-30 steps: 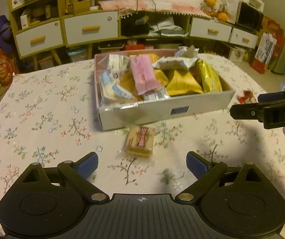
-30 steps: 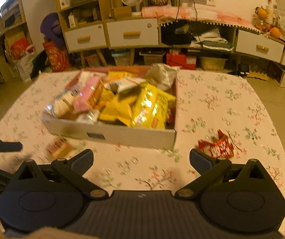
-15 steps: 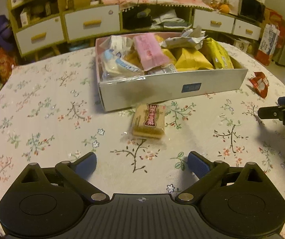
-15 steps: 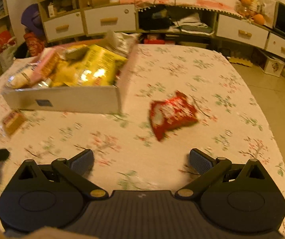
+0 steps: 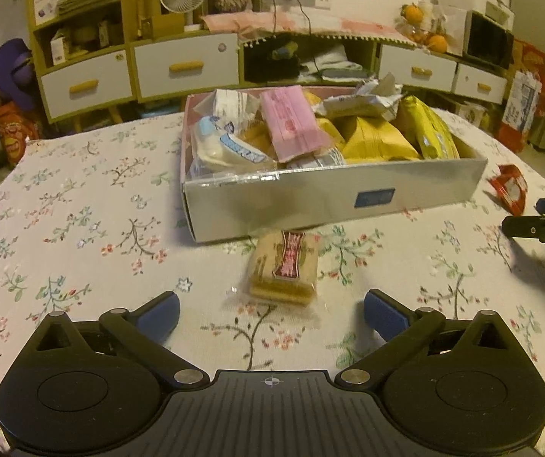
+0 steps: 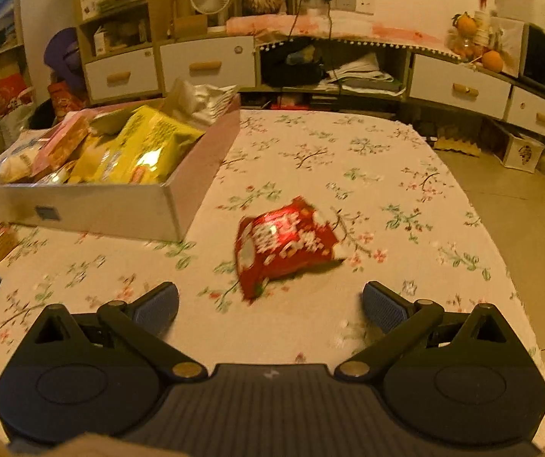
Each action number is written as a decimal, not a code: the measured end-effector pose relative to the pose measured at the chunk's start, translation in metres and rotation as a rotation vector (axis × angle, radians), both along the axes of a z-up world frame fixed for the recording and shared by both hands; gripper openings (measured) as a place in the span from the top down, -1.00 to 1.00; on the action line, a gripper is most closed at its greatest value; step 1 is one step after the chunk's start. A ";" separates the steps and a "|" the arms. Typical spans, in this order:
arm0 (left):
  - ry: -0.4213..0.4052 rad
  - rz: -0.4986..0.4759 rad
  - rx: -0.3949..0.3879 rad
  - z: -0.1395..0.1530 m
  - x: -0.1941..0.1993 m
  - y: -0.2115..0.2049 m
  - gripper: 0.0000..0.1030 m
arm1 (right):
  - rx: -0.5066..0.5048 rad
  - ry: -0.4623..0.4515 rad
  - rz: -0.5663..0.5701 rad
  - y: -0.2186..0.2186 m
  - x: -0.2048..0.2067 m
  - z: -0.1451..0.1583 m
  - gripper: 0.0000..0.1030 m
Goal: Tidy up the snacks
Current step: 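Move both tools back over the brown cake and red candy bag, then grasp the brown cake with the left gripper while the right grasps the red candy bag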
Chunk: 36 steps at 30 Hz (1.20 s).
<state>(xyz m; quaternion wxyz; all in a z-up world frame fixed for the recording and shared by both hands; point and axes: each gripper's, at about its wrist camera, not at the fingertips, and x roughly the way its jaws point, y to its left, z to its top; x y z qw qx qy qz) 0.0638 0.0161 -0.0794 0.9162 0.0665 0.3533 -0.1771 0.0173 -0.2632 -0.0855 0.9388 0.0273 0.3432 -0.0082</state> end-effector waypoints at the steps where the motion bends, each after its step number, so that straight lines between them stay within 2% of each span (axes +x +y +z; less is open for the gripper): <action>1: -0.003 0.005 -0.003 0.000 0.002 -0.001 -1.00 | -0.001 -0.001 -0.005 -0.001 0.002 0.000 -1.00; 9: -0.021 0.060 -0.021 0.000 0.011 -0.006 -0.95 | -0.012 -0.003 -0.023 -0.004 0.013 -0.001 -1.00; 16: -0.028 0.069 -0.033 0.003 0.013 -0.013 -0.60 | -0.044 -0.009 -0.025 -0.001 0.020 0.001 -0.96; 29: -0.025 0.024 -0.031 0.009 0.009 -0.021 0.10 | -0.041 -0.013 0.029 0.005 0.024 0.008 -0.30; 32: -0.022 0.012 -0.025 0.010 0.008 -0.023 0.27 | -0.042 -0.011 0.039 0.007 0.024 0.008 -0.21; 36: -0.017 0.005 -0.023 0.011 0.008 -0.025 0.37 | -0.043 -0.010 0.045 0.009 0.024 0.009 -0.13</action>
